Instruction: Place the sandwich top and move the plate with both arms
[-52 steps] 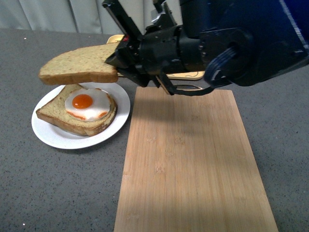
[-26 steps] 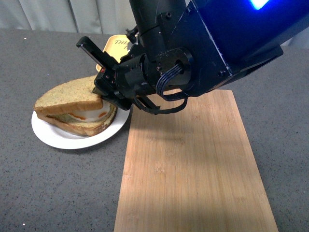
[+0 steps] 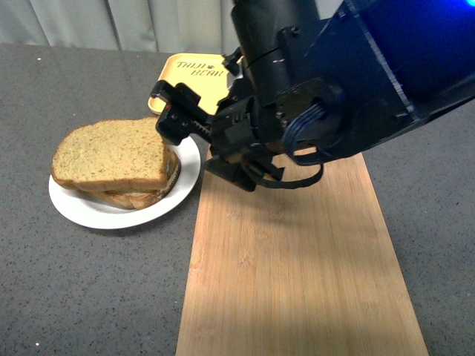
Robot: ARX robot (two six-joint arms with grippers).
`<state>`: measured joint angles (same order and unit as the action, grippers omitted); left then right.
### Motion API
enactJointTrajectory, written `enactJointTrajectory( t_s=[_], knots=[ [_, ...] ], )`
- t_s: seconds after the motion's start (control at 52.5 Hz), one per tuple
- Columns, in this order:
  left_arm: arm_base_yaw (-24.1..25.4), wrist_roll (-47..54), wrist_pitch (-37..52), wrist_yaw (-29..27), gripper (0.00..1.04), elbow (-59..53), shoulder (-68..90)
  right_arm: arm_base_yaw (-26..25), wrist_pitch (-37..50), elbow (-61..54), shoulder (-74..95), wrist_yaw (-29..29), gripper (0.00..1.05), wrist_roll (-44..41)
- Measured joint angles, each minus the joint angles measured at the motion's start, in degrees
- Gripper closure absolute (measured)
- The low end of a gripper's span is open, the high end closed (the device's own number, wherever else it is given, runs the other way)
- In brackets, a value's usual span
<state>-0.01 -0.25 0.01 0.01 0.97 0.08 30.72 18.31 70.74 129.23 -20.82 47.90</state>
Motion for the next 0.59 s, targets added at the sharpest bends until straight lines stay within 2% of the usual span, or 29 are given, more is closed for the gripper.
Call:
enactJointTrajectory(
  t_s=[0.095, 0.172, 0.21, 0.229, 0.267, 0.286, 0.324, 0.343, 0.381, 0.438, 0.591],
  knots=[
    [0.00, 0.00, 0.00, 0.00, 0.07, 0.00, 0.00, -2.45, -0.07, -3.80, -3.82, 3.63, 0.14, -2.86],
    [0.00, 0.00, 0.00, -0.02, 0.07, 0.00, 0.00, -3.26, 0.68, -4.68, -4.72, 5.53, 0.08, -4.31],
    [0.00, 0.00, 0.00, 0.00, 0.07, 0.00, 0.00, -3.08, 10.97, -7.61, -4.22, 15.30, 0.13, -9.62],
    [0.00, 0.00, 0.00, -0.02, 0.07, 0.00, 0.00, -2.97, 14.21, -8.59, -4.15, 18.25, 0.15, -11.34],
    [0.00, 0.02, -0.02, 0.20, 0.07, 0.00, 0.02, -2.93, 26.93, -13.09, -3.98, 29.29, 0.22, -17.94],
    [0.00, 0.02, -0.02, 0.22, 0.07, 0.00, 0.02, -2.97, 30.01, -14.47, -3.98, 30.40, 0.24, -19.82],
    [0.00, 0.00, -0.02, 0.02, 0.07, 0.00, 0.00, -3.67, 42.75, -21.20, -4.98, 40.02, 0.33, -29.70],
    [0.00, 0.02, -0.02, 0.00, 0.07, 0.00, 0.04, -4.07, 46.82, -23.78, -5.84, 42.18, 0.37, -32.06],
    [0.00, 0.00, -0.02, -0.09, 0.07, 0.00, 0.04, -5.77, 55.06, -29.81, -9.01, 43.74, 0.45, -38.71],
    [0.00, 0.00, -0.02, -0.09, 0.07, 0.00, -0.02, -7.45, 59.67, -34.23, -12.94, 43.23, 0.54, -41.66],
    [0.00, 0.02, -0.02, 0.04, 0.07, 0.00, 0.00, -9.92, 61.83, -38.60, -18.78, 43.01, 0.76, -44.09]
  ],
)
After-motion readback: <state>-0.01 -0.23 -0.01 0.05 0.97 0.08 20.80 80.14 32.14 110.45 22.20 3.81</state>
